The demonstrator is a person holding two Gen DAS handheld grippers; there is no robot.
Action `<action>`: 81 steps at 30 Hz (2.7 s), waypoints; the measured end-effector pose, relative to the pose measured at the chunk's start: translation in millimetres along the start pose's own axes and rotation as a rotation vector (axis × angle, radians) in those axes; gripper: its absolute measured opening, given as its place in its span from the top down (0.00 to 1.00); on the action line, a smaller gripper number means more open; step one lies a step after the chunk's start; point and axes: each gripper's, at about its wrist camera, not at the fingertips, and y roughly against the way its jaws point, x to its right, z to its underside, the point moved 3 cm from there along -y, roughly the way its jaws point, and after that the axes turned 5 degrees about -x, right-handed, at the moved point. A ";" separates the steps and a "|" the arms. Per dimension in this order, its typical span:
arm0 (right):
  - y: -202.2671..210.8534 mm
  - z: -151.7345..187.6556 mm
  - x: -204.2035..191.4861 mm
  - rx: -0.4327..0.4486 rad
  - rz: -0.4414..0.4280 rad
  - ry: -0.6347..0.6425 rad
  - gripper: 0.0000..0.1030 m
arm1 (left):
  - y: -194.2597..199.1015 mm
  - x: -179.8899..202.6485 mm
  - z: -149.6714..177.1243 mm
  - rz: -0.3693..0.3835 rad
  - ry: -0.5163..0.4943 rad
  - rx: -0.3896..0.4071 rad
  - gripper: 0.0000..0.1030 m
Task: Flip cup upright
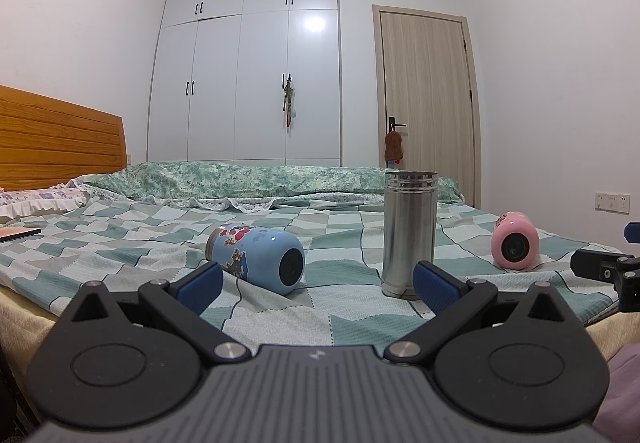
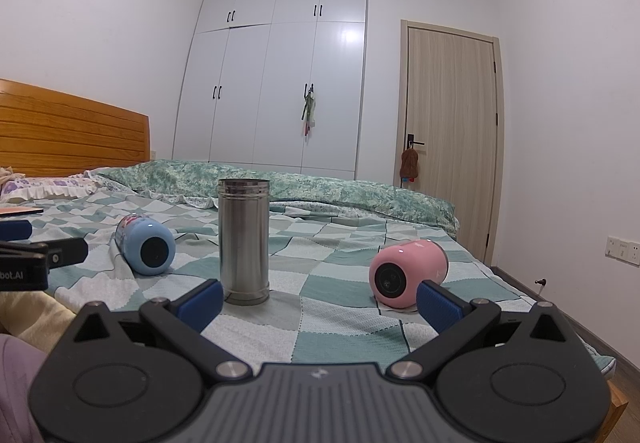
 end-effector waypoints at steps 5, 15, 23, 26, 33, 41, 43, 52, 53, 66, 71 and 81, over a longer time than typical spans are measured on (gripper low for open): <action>-1.3 0.2 0.3 -0.001 0.000 0.000 0.00 | 0.0 -0.2 -0.2 0.000 0.002 0.000 0.00; -8.4 -43.4 -28.1 0.036 -0.190 0.051 0.00 | -2.5 -30.8 -30.2 0.006 0.069 0.018 0.00; -62.8 -88.7 -85.5 0.048 -0.325 0.111 0.00 | -32.7 -83.0 -51.1 -0.037 0.074 0.019 0.00; -87.3 -99.5 -107.8 0.034 -0.361 0.129 0.00 | -49.2 -102.3 -53.2 -0.026 0.088 -0.007 0.00; -143.6 -117.2 -153.4 -0.024 -0.440 0.167 0.00 | -83.3 -135.9 -52.3 -0.016 0.064 -0.060 0.00; -213.0 -130.4 -192.7 -0.149 -0.530 0.162 0.00 | -123.6 -170.0 -46.1 -0.008 0.048 -0.173 0.00; -233.1 -132.7 -201.0 -0.202 -0.561 0.160 0.00 | -132.6 -174.9 -42.7 -0.009 0.023 -0.197 0.00; -311.3 -137.0 -230.3 -0.381 -0.703 0.200 0.00 | -169.5 -178.3 -36.0 0.035 -0.024 -0.287 0.00; -318.5 -137.1 -230.9 -0.397 -0.721 0.209 0.00 | -174.4 -176.7 -35.8 0.036 -0.034 -0.294 0.00; -374.7 -122.8 -230.7 -0.681 -0.934 0.320 0.05 | -212.2 -167.8 -28.8 0.064 -0.056 -0.395 0.00; -385.8 -105.2 -242.9 -0.803 -0.970 0.290 0.18 | -217.0 -169.8 -22.7 0.064 -0.073 -0.435 0.00; -368.6 -108.3 -237.4 -0.831 -0.890 0.226 0.19 | -197.1 -173.4 -27.6 0.059 -0.061 -0.421 0.00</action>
